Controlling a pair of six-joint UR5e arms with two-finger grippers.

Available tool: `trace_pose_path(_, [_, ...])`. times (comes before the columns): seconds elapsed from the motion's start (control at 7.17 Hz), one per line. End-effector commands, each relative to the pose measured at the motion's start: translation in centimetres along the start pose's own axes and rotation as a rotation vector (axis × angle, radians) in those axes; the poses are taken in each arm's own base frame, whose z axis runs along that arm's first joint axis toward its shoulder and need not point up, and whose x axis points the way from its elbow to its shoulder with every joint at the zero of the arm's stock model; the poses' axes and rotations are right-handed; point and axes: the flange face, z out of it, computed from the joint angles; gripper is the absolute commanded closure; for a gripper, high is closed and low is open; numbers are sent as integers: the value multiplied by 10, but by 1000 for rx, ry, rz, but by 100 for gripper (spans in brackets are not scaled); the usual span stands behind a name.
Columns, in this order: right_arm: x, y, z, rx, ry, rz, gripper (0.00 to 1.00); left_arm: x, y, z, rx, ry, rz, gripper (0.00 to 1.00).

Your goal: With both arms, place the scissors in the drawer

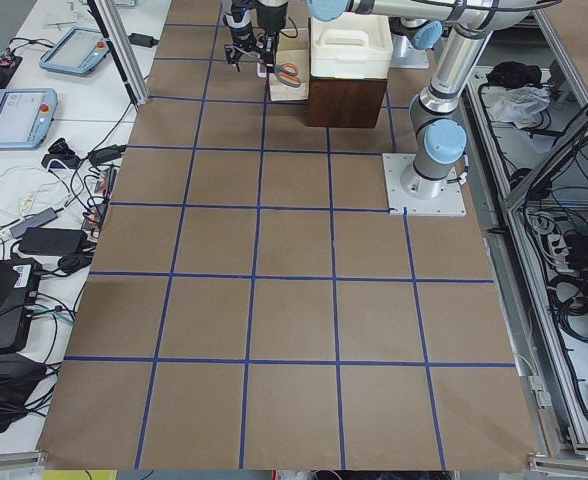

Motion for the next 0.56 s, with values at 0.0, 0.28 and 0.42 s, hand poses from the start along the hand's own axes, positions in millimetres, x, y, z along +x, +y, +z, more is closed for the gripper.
trace_pose_path(0.0, [-3, -8, -3, -1, -8, -9, 0, -1, 0, 0, -1, -6, 1, 86])
trace_pose_path(0.28, [-10, -16, -6, -1, -18, -17, 0, -1, 0, 0, -1, -7, 2, 86])
trace_pose_path(0.42, [-11, -18, -4, 0, -16, -33, 0, -1, 0, 0, -1, -7, 2, 86])
